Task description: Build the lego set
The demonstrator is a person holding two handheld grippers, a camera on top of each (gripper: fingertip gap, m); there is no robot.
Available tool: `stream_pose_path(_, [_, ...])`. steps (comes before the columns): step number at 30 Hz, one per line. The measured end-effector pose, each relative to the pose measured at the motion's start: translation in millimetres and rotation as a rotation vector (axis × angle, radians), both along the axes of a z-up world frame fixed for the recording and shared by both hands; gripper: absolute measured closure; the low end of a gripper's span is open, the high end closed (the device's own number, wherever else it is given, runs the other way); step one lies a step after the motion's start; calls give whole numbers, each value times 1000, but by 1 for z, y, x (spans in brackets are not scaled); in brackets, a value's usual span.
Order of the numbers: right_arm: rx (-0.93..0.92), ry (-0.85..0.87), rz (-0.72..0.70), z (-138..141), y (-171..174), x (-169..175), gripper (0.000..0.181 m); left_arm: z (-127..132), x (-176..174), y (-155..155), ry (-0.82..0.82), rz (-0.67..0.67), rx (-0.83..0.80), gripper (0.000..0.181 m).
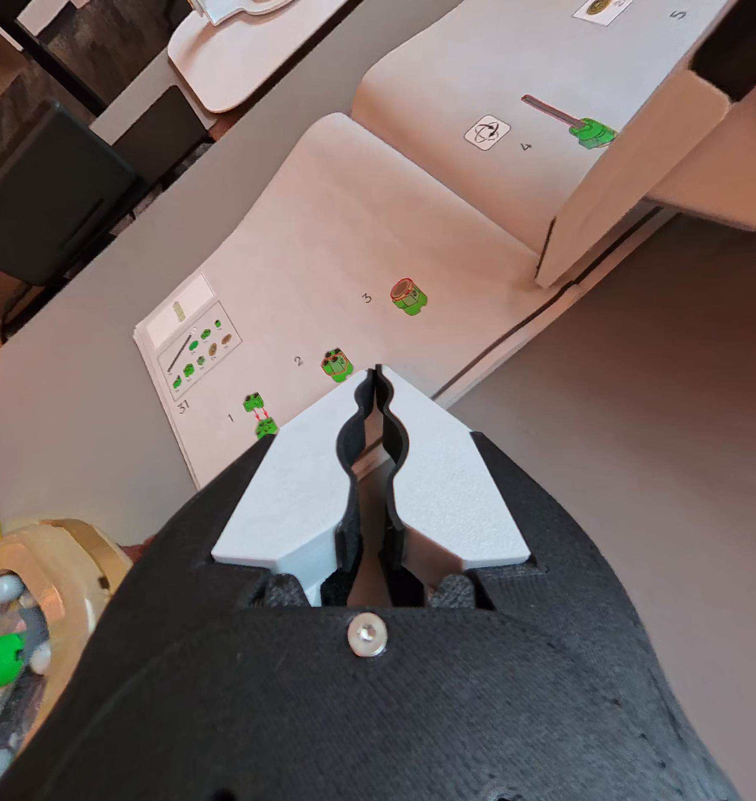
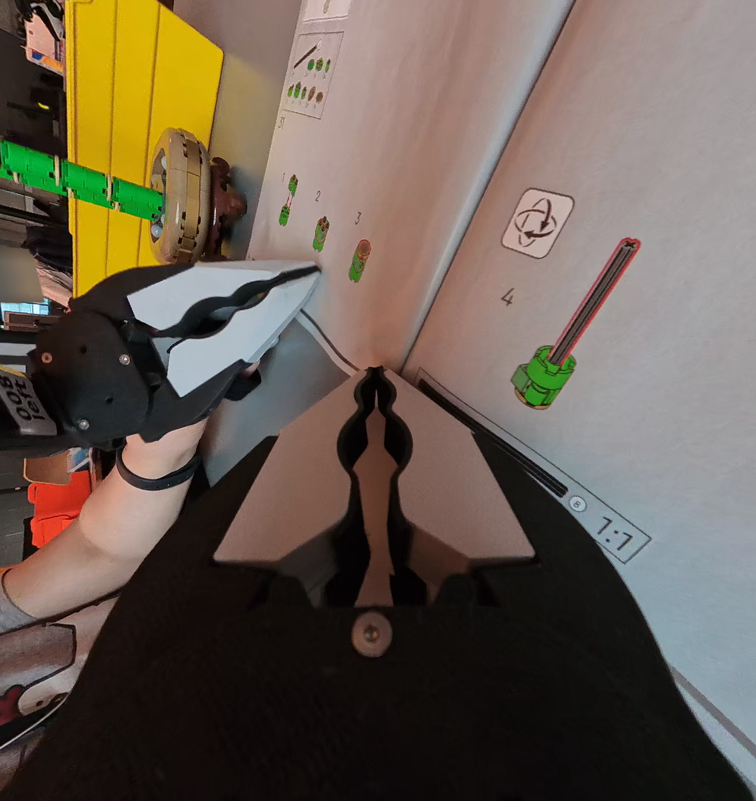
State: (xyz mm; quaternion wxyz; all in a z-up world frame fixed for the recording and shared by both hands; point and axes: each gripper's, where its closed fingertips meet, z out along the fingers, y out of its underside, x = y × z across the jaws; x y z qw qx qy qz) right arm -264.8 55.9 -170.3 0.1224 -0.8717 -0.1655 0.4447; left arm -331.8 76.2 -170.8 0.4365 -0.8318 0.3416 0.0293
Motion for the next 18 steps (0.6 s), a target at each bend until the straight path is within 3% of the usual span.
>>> stream_pose_path(9, [83,81,-43,5,8,-4,181,0,-10,17,-7,9,-6,181])
stream_pose_path(13, [255,278,15,62,-5,-8,181,9,-10,7,26,-34,33,181])
stream_pose_path(18, [597,175,-22,99,-27,34,181,17,-2,-19,8,-143,35,167])
